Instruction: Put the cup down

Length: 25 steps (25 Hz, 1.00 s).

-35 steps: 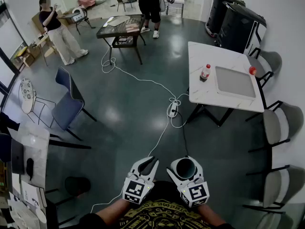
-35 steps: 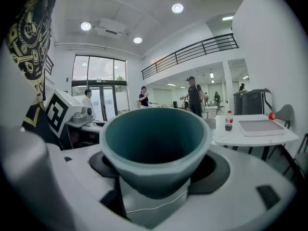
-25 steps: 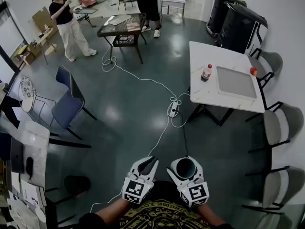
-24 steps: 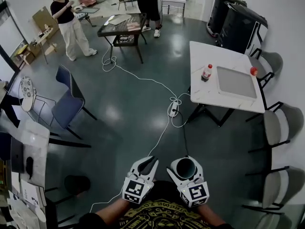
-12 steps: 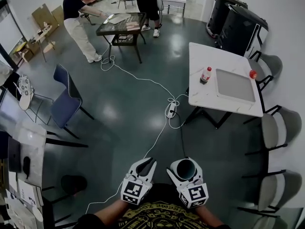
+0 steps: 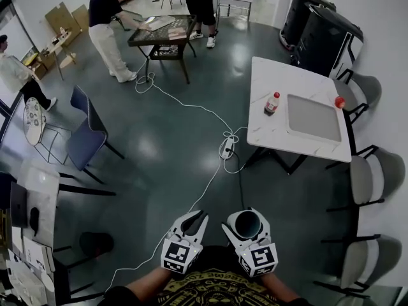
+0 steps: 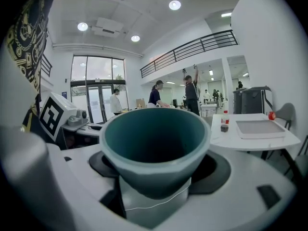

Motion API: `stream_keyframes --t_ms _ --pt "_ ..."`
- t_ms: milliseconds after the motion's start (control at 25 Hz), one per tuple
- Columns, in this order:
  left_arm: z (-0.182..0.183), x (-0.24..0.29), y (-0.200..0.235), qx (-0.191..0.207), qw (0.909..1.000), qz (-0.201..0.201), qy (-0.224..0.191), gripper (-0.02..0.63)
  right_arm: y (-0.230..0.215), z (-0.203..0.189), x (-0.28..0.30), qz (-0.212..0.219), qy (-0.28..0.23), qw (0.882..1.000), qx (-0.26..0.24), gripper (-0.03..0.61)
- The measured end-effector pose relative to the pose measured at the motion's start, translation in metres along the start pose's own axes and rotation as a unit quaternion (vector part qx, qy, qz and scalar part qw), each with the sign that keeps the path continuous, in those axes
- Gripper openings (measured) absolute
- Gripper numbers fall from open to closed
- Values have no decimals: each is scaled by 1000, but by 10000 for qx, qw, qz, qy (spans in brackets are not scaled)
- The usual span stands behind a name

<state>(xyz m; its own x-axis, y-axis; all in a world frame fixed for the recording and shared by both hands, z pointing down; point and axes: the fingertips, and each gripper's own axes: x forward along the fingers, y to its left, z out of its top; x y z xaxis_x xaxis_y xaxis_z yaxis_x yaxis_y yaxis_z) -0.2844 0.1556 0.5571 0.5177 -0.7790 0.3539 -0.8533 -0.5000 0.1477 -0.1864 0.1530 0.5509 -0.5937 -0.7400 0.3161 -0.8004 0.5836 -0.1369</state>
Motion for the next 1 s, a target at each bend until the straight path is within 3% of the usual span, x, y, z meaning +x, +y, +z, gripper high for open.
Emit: stream_keyframes --t_ms 520,1000 --pt "41 55 -34 384 9991 -137 -121 57 -75 22 -15 -237 -387 9988 162 383" --pt "58 110 -69 497 9985 -127 -167 57 -140 33 -30 -316 -543 9978 206 383"
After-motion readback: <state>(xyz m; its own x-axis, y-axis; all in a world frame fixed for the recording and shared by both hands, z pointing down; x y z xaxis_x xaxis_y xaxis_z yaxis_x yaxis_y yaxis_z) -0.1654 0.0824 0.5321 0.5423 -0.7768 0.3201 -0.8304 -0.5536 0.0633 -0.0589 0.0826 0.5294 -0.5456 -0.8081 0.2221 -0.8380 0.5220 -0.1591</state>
